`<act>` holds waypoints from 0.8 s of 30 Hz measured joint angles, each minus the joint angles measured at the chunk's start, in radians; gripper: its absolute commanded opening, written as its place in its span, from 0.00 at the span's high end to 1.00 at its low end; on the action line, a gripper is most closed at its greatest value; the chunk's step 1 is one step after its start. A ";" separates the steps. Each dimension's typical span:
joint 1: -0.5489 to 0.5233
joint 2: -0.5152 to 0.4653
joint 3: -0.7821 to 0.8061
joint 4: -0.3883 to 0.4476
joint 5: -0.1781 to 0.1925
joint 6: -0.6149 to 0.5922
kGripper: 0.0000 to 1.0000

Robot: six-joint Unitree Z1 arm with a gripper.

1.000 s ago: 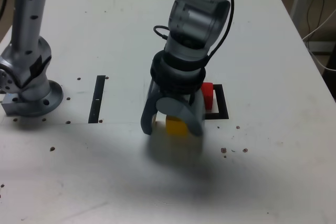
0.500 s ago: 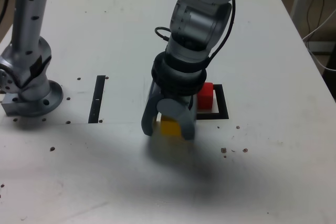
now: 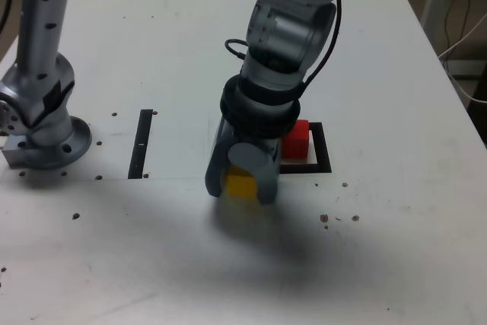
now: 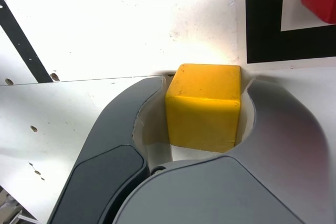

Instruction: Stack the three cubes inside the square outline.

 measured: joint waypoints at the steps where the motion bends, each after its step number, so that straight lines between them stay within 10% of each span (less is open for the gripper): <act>1: 0.000 -0.007 0.001 0.002 0.000 0.000 0.74; 24: 0.140 -0.045 -0.255 0.212 0.105 0.035 0.74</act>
